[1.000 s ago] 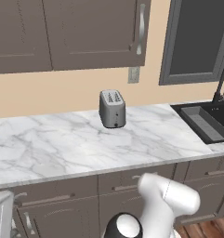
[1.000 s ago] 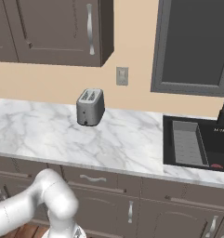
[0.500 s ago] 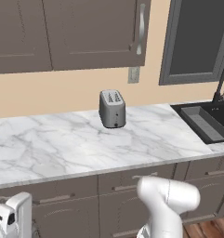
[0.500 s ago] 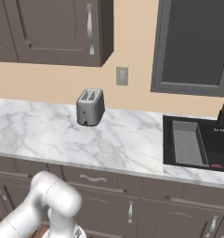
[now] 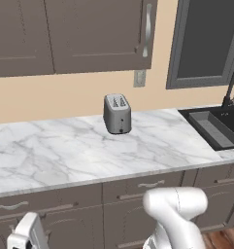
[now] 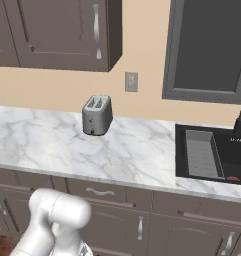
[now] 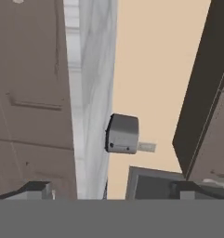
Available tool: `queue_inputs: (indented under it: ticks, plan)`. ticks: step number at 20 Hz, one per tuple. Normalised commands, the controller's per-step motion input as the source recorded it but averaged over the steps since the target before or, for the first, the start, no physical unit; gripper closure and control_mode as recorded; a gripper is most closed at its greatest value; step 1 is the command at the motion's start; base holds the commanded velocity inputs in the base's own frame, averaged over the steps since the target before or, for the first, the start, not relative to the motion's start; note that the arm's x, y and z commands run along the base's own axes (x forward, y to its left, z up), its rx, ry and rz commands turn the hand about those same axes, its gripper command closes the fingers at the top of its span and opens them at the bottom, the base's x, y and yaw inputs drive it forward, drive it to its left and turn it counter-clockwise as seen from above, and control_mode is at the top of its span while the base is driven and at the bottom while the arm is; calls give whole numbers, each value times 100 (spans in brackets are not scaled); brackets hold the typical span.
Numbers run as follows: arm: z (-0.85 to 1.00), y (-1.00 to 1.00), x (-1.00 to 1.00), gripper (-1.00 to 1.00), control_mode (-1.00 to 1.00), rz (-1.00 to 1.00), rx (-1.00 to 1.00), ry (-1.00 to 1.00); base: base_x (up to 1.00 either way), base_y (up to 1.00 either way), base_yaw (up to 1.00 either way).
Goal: Take the pizza cutter from the drawer on the left and place it on the dining counter for cutting.
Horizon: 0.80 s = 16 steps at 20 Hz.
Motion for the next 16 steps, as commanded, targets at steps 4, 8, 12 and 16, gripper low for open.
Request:
queue_inputs:
  ticks: [4, 8, 12, 16]
  plan:
    - [-13, -2, 10, -100, -100, 19, -4, -30, 0, 0, 0]
    - [-15, -1, 42, -100, -100, 17, 0, -10, 0, 0, 0]
    - [-21, 0, 37, -100, -100, 19, 0, -2, 0, 0, 0]
    - [-24, 13, 24, -100, -100, 13, 0, 0, 0, 0, 0]
